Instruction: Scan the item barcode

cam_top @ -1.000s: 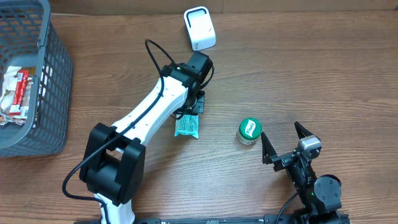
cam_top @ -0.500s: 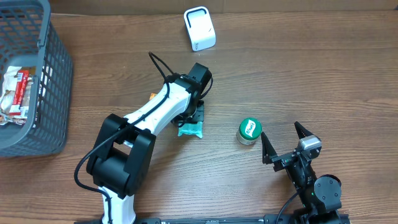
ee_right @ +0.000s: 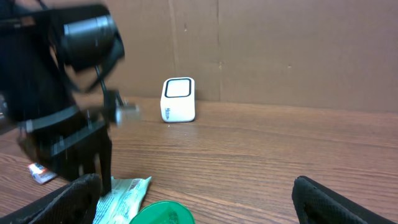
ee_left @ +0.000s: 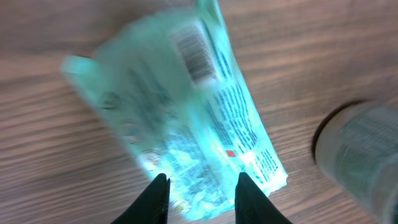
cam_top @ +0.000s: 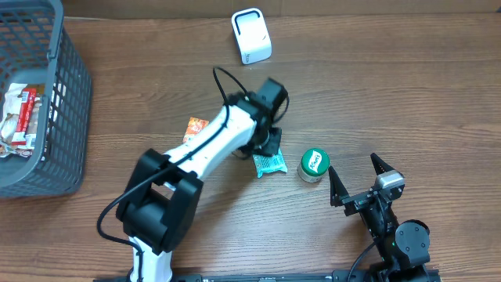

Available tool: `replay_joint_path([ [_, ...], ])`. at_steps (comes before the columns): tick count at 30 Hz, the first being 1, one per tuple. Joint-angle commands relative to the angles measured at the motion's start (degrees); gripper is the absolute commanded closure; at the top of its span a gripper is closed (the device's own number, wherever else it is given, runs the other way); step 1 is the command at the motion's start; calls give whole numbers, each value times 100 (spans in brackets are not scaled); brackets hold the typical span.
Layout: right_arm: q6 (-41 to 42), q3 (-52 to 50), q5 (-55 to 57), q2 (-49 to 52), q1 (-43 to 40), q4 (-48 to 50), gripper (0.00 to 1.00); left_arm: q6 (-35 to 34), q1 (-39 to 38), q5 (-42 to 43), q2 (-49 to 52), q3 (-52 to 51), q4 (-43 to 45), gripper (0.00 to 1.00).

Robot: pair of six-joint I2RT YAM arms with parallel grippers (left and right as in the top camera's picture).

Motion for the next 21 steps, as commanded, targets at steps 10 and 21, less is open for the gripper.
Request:
replay_joint_path([
  [10, 17, -61, -7, -55, 15, 24, 0, 898, 1821, -1718, -573, 1027, -1460, 35],
  [21, 17, -61, -7, -57, 15, 24, 0, 2277, 2883, -181, -533, -127, -505, 46],
])
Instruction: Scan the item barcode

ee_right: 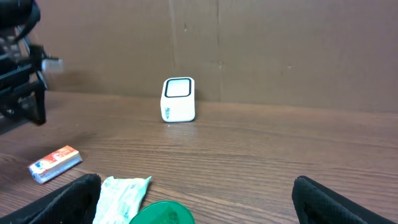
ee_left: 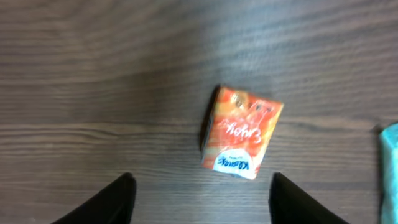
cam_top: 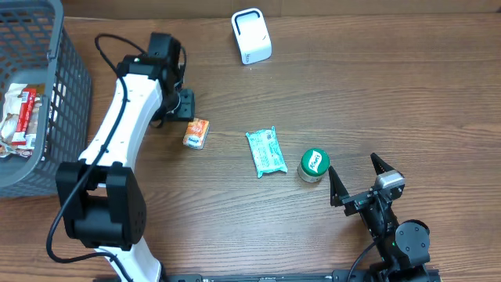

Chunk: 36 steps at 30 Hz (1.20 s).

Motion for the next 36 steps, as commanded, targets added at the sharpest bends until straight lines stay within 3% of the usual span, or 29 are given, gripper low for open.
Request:
replay_joint_path([
  [1, 13, -61, -4, -55, 15, 28, 0, 566, 236, 719, 46, -463, 243, 46],
  [7, 13, -61, -4, -55, 15, 28, 0, 761, 330, 1379, 46, -1073, 896, 47],
  [17, 13, -61, -4, -55, 15, 28, 0, 730, 330, 1375, 46, -1624, 1661, 50],
  [28, 13, -61, -4, -55, 15, 28, 0, 638, 330, 1154, 46, -1692, 1867, 57],
  [36, 13, -61, -4, -55, 15, 28, 0, 468, 308, 1320, 50, -2188, 2430, 54],
])
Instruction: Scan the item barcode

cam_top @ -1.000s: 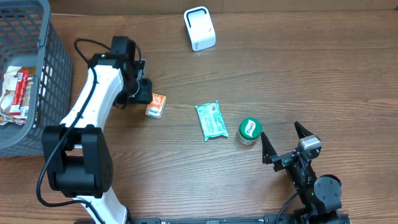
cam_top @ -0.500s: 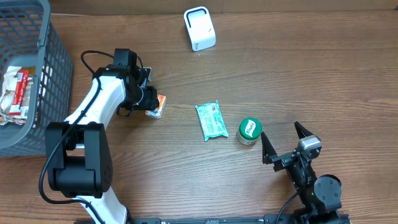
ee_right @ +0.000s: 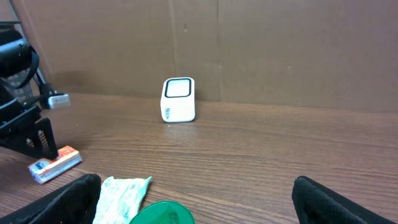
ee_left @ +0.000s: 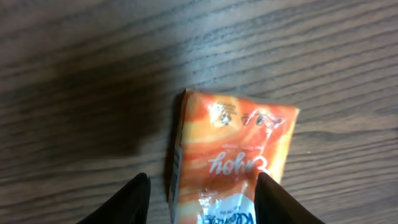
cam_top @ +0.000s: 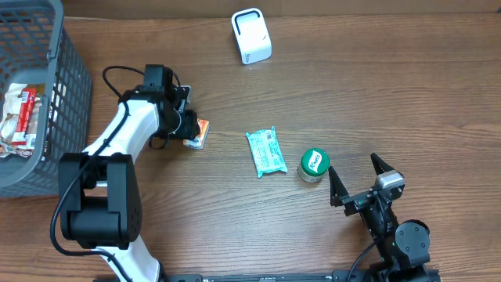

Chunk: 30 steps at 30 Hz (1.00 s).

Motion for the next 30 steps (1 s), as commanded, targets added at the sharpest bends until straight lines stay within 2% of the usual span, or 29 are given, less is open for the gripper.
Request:
replay_joint_path([
  [1, 13, -61, -7, -55, 15, 24, 0, -153, -22, 101, 42, -341, 236, 54],
  [6, 13, -61, -7, -55, 15, 24, 0, -186, -22, 210, 42, -605, 544, 57],
  [10, 13, -61, -7, -55, 15, 24, 0, -186, -22, 269, 42, -610, 520, 74],
  [16, 13, -61, -7, -55, 15, 24, 0, -186, -22, 87, -37, -459, 289, 91],
  [18, 13, -61, -7, -55, 15, 24, 0, -188, -26, -144, -136, -358, 111, 96],
  [24, 13, -61, -7, -55, 15, 24, 0, -492, -330, -1119, -831, -278, -247, 96],
  [30, 13, -61, -7, -55, 15, 24, 0, -984, -1392, -3088, -1405, -280, -507, 96],
])
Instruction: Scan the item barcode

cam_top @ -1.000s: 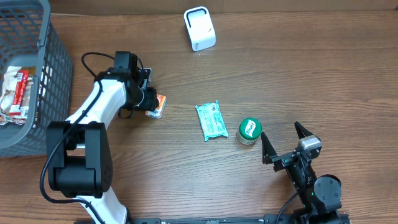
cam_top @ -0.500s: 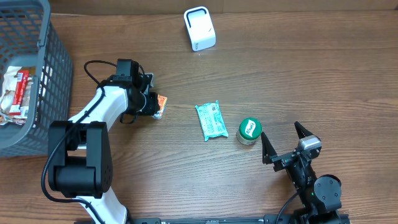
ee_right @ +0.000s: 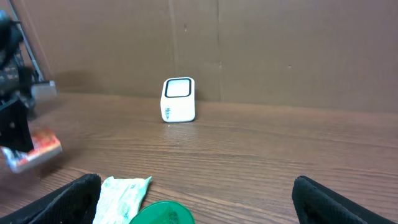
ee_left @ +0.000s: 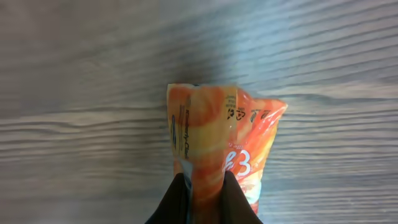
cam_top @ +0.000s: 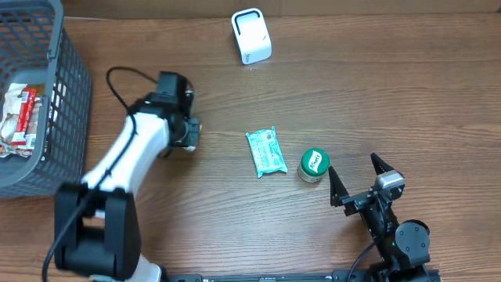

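My left gripper is shut on a small orange packet and grips it edge-on between the fingertips. The right wrist view shows the packet at far left, a little above the table. From overhead it is hidden under the gripper. The white scanner stands at the back of the table, also visible in the right wrist view. My right gripper rests open near the front edge, holding nothing.
A green wipes pack and a green-lidded jar lie mid-table, just in front of the right gripper. A grey basket with some packets stands at the far left. A cardboard wall backs the table.
The left gripper was open astride the orange packet lying flat on the table. Now it is shut on the packet, which stands edge-on and slightly raised. The right arm has not moved.
The left gripper was first over the green wipes pack at mid-table. Then it was open above the orange packet further left, the green pack left lying. It came down astride the orange packet and now holds it.
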Available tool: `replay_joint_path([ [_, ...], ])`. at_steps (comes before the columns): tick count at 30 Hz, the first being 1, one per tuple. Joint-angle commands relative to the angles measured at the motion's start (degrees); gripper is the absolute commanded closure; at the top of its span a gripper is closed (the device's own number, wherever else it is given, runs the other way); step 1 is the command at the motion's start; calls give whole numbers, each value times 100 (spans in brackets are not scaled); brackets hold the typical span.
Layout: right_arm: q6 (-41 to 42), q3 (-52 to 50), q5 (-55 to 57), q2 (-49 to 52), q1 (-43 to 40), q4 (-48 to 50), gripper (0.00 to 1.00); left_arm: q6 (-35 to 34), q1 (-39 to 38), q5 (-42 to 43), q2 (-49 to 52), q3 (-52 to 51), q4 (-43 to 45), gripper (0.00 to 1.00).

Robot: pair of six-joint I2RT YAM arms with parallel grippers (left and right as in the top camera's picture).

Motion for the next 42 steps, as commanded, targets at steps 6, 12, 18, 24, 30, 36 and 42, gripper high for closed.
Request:
replay_joint_path([
  [6, 15, -61, -7, -55, 15, 24, 0, -1228, -2017, -4070, 138, 59, -317, 96],
  [12, 15, -61, -7, -55, 15, 24, 0, -1384, -2710, -5193, 973, 59, -330, 96],
  [18, 15, -61, -7, -55, 15, 24, 0, -1547, -2986, -5777, 1860, 59, -291, 96],
  [24, 15, -61, -7, -55, 15, 24, 0, -1622, -2988, -5117, 1941, 61, -192, 91],
  [30, 13, -61, -7, -57, 15, 24, 0, -1622, -3003, -5018, 1941, 61, -181, 78],
  [36, 15, -61, -7, -55, 15, 24, 0, -1812, -3003, -4986, 1941, 61, -177, 66],
  [42, 15, -61, -7, -55, 15, 24, 0, -2186, -2997, -4955, 1860, 116, -236, 43],
])
